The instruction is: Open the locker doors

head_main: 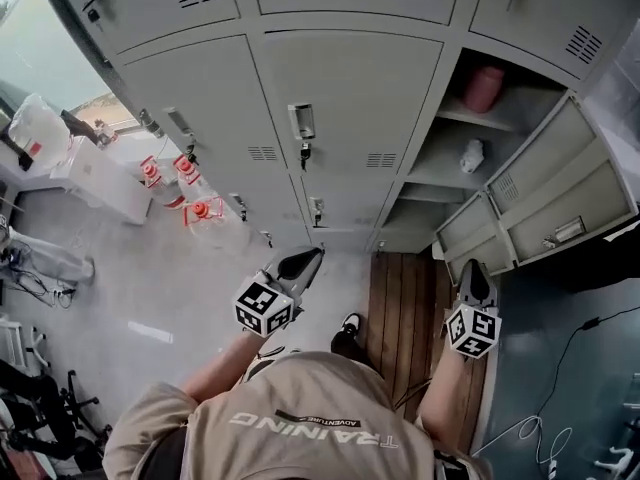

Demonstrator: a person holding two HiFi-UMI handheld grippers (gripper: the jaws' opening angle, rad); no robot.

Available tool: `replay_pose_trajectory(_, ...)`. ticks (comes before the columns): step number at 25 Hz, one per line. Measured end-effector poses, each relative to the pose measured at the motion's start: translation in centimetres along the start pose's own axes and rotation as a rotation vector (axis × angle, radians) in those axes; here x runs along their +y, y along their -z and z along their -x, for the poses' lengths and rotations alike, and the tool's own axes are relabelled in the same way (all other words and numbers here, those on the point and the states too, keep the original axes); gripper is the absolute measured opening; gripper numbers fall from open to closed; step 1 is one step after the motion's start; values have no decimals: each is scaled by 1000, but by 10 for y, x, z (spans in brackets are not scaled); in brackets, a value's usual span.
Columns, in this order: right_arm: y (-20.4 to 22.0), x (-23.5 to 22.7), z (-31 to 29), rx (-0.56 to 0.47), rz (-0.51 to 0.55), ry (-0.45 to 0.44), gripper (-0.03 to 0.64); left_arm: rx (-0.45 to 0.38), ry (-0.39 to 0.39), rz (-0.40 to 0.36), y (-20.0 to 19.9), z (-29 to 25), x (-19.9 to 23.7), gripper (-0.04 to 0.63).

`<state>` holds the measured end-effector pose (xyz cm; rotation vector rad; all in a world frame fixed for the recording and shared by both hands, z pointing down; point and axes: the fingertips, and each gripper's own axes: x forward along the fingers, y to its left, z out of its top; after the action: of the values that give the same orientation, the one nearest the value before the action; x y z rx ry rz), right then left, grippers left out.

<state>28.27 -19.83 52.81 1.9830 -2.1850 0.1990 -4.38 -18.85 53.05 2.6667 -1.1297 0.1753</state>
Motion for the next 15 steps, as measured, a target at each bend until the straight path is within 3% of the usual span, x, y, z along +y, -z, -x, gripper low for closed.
replay_pose_trajectory(9, -10, 195, 52, -22, 31, -267, 12, 4, -32, 30, 35, 130, 11, 6)
replay_pose_trajectory(15, -16, 272, 103, -56, 84, -339, 12, -48, -32, 42, 41, 172, 8, 6)
